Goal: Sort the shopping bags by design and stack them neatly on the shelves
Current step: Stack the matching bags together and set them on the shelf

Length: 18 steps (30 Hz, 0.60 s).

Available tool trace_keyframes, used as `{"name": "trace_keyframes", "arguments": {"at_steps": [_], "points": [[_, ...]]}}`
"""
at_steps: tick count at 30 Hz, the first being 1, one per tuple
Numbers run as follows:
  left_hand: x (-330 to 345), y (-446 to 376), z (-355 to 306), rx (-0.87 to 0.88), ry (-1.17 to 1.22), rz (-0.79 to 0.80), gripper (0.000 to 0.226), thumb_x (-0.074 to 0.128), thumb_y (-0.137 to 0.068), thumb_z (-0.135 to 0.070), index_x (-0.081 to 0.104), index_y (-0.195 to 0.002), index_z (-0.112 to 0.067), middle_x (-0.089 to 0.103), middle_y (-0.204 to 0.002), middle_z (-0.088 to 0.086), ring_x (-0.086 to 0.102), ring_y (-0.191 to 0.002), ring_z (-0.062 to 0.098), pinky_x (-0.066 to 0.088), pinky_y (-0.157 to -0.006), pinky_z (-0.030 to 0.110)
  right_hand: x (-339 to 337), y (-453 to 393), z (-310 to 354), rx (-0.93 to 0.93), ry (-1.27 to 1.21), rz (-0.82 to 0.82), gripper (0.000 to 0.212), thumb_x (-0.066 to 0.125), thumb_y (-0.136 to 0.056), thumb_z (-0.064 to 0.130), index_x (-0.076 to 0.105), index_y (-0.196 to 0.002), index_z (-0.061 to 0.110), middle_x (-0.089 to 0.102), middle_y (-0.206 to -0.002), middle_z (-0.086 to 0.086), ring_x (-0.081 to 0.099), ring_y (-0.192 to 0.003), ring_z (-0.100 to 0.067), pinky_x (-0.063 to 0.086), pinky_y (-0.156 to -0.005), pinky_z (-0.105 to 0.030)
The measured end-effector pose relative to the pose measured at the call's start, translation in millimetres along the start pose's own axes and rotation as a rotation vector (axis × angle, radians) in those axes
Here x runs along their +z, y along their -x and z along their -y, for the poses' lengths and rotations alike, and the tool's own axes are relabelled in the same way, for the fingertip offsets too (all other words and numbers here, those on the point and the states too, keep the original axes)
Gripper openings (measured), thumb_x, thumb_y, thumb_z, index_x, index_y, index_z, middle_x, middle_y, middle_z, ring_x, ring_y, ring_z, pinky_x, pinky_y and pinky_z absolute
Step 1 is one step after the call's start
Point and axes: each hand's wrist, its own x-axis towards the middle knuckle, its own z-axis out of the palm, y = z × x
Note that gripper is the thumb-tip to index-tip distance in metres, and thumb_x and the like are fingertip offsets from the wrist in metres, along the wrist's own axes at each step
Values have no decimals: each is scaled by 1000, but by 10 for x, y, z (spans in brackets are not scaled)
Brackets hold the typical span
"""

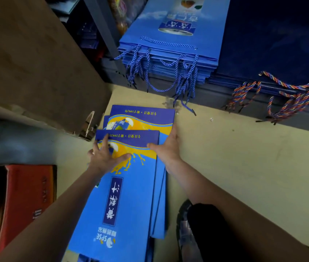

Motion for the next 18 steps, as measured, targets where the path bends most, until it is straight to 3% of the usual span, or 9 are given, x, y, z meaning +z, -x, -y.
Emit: {"name": "trace_keyframes", "arguments": {"at_steps": [2,5,7,9,11,14,16,18], "points": [[-54,31,83,-89,121,-49,100,71,-73,-52,14,-149,-23,21,-150,18,21,-138,36,21,-110,44,40,-7,34,77,-56,24,95,79,-71,9,21,-145,13,37,-143,-7,40,-129,-22,39,-103,-34],[-76,55,174,-182,153,-8,114,65,-57,-70,16,-148,-23,27,-146,19,24,-136,39,24,-111,48,36,25,73,183,-28,95,73,75,-77,11,32,-135,8,45,-133,-8,46,-109,-18,39,-86,-26],[-99,60,182,-180,123,32,118,54,-49,-73,16,-148,-23,26,-146,20,26,-135,41,26,-110,50,47,60,48,166,206,77,69,74,-78,21,33,-133,12,46,-129,-9,44,-114,-23,39,-92,-31],[-136,69,142,-162,88,51,113,61,-58,-74,16,-148,-22,26,-145,21,28,-133,42,25,-111,48,67,75,21,132,377,53,63,73,-78,26,35,-127,14,51,-123,-8,42,-120,-29,37,-98,-37],[-142,101,62,-125,66,38,99,68,-73,-60,17,-148,-21,25,-144,21,27,-133,42,24,-110,47,92,65,-30,91,299,24,58,72,-76,16,38,-123,12,54,-119,-9,50,-115,-31,40,-99,-42],[-97,168,-65,-70,90,29,92,72,-74,-50,23,-145,-19,28,-141,21,27,-131,42,25,-108,46,77,129,-73,70,30,-39,61,62,-72,-2,39,-126,12,54,-120,-12,55,-110,-32,47,-92,-46],[-80,223,-165,-21,167,17,98,73,-65,-61,28,-142,-20,34,-137,20,32,-129,41,27,-107,47,-71,247,-23,-9,-90,-62,63,55,-74,-9,40,-130,15,57,-118,-9,59,-104,-25,50,-90,-42],[-52,285,-295,38,313,-12,111,62,-47,-76,33,-140,-21,40,-133,17,39,-125,38,33,-106,49,-349,357,140,-132,-148,-30,65,54,-78,-12,38,-133,18,59,-115,-2,59,-102,-17,50,-90,-35]]}}
